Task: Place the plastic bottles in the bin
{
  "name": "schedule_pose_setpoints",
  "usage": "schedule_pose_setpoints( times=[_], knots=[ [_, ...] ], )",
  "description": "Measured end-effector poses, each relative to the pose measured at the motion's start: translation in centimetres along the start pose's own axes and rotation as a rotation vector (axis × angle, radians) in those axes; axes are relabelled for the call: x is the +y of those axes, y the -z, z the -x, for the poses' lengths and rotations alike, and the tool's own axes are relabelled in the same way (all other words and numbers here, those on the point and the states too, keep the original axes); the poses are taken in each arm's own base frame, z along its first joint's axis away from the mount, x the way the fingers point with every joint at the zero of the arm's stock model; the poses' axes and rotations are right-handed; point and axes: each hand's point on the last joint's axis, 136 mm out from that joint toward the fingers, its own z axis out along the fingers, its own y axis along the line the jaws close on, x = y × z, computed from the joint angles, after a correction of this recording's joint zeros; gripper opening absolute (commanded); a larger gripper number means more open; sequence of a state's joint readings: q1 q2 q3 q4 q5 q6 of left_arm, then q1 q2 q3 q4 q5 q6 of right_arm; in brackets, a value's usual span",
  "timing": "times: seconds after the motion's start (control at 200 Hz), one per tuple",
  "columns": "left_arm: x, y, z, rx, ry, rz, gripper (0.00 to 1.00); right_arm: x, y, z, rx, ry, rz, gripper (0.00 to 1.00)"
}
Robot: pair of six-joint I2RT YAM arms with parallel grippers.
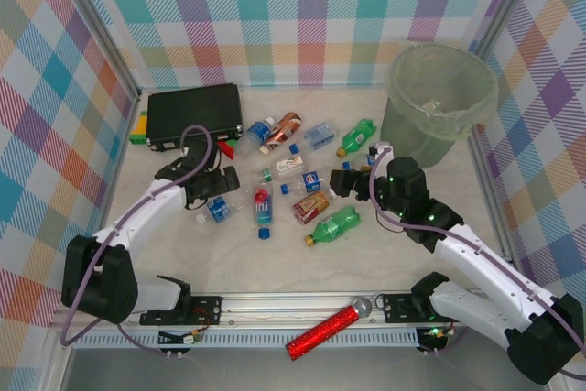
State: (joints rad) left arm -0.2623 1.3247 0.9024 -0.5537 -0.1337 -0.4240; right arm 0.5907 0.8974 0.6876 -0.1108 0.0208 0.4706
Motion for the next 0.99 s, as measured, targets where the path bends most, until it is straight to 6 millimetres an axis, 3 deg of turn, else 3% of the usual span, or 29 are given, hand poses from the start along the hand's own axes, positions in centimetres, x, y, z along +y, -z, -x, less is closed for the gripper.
schedule_pose_setpoints(
  times=[0.235, 0.445, 0.695, 0.995],
  knots=[
    [-0.3, -1.6, -1.3, 0.084, 0.015, -0.075, 0.99, 0.0, -0.4, -0.3, 0.015, -0.003, 0.006, 0.99],
    [-0.5, -0.8, -4.2, 0.139, 0.026, -0.157, 0.98, -0.1, -1.1, -1.0, 0.044, -0.016, 0.005, 0.99],
    [-0.9, 0.9, -5.8, 0.136, 0.086, -0.244, 0.97, -0.4, -1.7, -1.4, 0.064, -0.022, -0.006, 0.99],
    [-2.5, 1.0, -9.2, 0.192, 0.114, -0.301, 0.97, -0.5, -1.7, -1.4, 0.061, -0.022, -0.009, 0.99]
  ],
)
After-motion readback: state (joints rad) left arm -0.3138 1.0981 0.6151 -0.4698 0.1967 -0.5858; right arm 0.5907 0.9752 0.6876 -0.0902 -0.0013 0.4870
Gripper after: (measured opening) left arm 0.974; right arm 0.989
